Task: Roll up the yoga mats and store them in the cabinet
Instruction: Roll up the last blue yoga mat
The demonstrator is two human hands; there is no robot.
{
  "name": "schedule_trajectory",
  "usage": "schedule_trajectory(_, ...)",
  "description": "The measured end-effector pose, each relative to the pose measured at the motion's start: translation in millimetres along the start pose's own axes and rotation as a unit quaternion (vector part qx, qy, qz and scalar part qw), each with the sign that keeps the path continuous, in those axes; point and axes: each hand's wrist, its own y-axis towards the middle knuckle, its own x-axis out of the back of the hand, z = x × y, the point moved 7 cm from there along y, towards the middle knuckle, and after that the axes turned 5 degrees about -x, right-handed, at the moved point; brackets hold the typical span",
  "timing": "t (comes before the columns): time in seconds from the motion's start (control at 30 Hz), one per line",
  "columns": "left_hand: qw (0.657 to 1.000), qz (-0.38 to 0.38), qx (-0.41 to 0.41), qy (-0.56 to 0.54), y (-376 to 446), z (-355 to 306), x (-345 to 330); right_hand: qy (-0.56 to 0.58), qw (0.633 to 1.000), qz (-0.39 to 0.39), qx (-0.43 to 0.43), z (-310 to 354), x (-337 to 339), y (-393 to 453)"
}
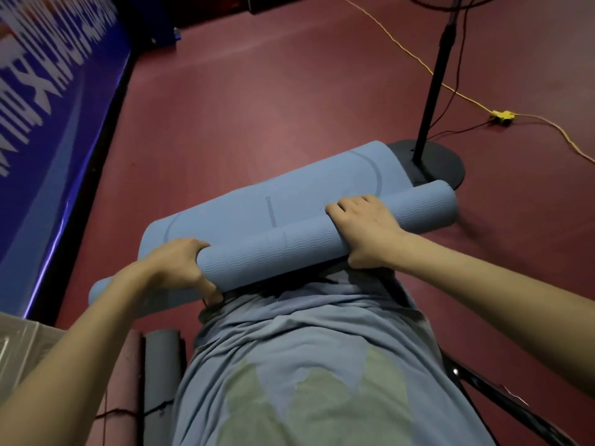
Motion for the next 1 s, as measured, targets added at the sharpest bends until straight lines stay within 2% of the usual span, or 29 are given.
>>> schedule_trajectory(0.17, 0.999, -0.036, -0.001, -0.027, -5.6, -2.1, 0.5, 0.003, 0.995, 0.103, 0.012, -10.6, 5.3, 32.3)
schedule_trajectory(0.33, 0.991, -0.133, -0.022, 0.022, -19.8, -10.4, -5.7, 0.003, 0.985, 0.174, 0.004, -12.9, 10.3, 40.9)
schedule_trajectory(0.5, 0.978, -0.192, -0.001, 0.078, -19.4, -11.4, -6.9, 0.037, 0.963, 0.268, -0.016, -15.7, 10.9, 55.7)
schedule_trajectory(0.6, 0.973, -0.214, -0.004, 0.088, -20.2, -18.2, -9.0, 0.046, 0.954, 0.297, -0.011, -16.5, 8.7, 59.9)
schedule_trajectory(0.8, 0.969, -0.214, -0.011, 0.126, -6.1, -16.2, -5.1, 0.068, 0.951, 0.302, -0.021, -15.8, 14.0, 63.3)
schedule_trajectory(1.0, 0.968, -0.168, -0.029, 0.182, 6.7, -18.3, 10.7, -0.026, 0.988, 0.152, 0.027, -8.0, 3.1, 48.7)
